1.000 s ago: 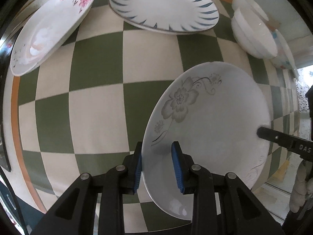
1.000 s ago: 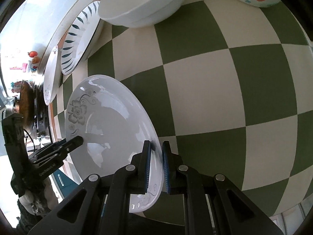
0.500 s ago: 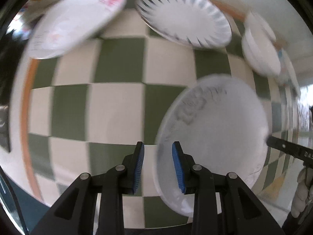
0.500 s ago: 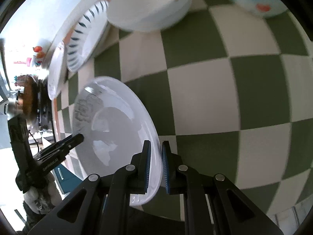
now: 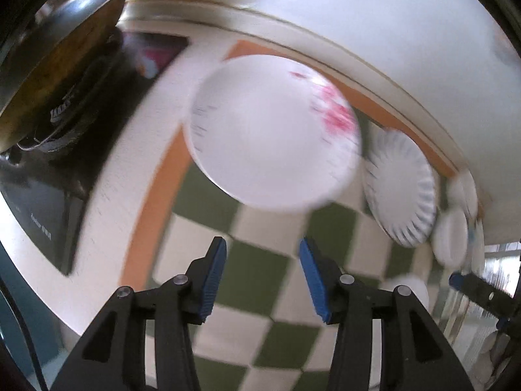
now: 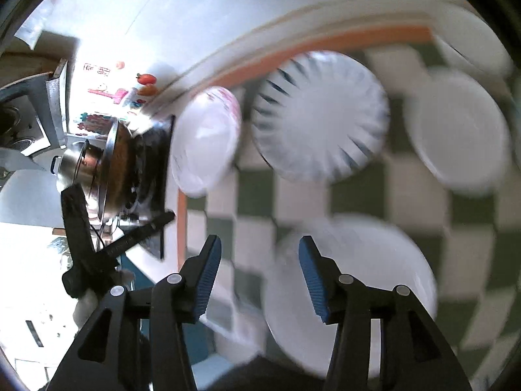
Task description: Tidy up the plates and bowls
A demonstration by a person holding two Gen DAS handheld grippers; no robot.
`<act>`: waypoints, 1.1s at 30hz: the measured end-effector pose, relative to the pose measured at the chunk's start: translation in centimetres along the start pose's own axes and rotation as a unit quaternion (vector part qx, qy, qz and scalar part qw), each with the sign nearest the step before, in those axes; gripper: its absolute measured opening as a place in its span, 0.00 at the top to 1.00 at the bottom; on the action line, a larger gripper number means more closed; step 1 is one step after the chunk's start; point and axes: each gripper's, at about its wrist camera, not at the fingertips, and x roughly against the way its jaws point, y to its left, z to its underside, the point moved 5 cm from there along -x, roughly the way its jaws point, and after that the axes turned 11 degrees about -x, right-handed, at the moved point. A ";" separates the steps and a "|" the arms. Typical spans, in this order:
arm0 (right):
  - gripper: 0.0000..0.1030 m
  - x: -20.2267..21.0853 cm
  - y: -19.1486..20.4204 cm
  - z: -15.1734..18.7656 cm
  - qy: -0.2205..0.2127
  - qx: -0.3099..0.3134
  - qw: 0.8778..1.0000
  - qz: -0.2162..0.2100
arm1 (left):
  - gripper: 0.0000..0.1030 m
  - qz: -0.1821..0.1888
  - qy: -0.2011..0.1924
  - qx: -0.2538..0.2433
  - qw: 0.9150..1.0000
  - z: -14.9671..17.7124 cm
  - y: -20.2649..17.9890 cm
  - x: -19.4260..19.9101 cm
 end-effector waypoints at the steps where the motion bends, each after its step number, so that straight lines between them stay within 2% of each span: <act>1: 0.49 -1.3 1.4 -1.4 -0.003 0.009 1.000 0.006 | 0.57 -0.003 0.004 0.014 1.000 -1.1 1.7 -0.8; 4: 0.49 -5.7 5.1 -5.7 -0.004 0.033 0.999 0.027 | 0.57 -0.010 0.012 0.032 0.999 -3.1 4.4 -2.1; 8: 0.49 -11.0 7.7 -10.8 0.007 0.054 0.996 0.070 | 0.57 -0.007 0.031 0.050 0.998 -5.3 7.2 -4.8; 11: 0.50 -13.5 8.6 -13.2 0.014 0.061 0.994 0.088 | 0.57 -0.002 0.041 0.054 0.998 -6.3 8.1 -6.3; 16: 0.63 -17.2 8.5 -16.2 0.043 0.052 0.992 0.106 | 0.58 0.005 0.056 0.036 0.998 -7.6 7.8 -8.5; 17: 0.69 -17.8 8.3 -16.5 0.049 0.050 0.992 0.106 | 0.59 0.003 0.053 0.028 0.998 -7.7 7.5 -8.7; 18: 0.73 -18.5 8.1 -16.9 0.059 0.043 0.992 0.104 | 0.65 0.002 0.046 0.021 0.999 -7.9 7.3 -8.7; 19: 0.82 -19.0 7.8 -17.0 0.068 0.039 0.991 0.106 | 0.72 0.011 0.043 0.013 0.999 -8.1 6.9 -8.8; 20: 0.85 -19.5 7.4 -17.0 0.076 0.037 0.991 0.104 | 0.76 0.020 0.041 0.012 0.999 -8.3 6.6 -9.0; 22: 0.85 -19.6 7.3 -17.2 0.077 0.032 0.992 0.090 | 0.78 0.020 0.038 0.013 0.999 -8.4 6.3 -9.0; 29: 0.87 -19.0 7.3 -16.2 0.074 0.044 0.992 0.097 | 0.79 0.024 0.036 0.015 0.999 -7.7 5.5 -8.2; 33: 0.87 -17.7 7.4 -15.3 0.072 0.046 0.992 0.094 | 0.79 0.028 0.028 0.008 0.999 -7.5 5.8 -6.3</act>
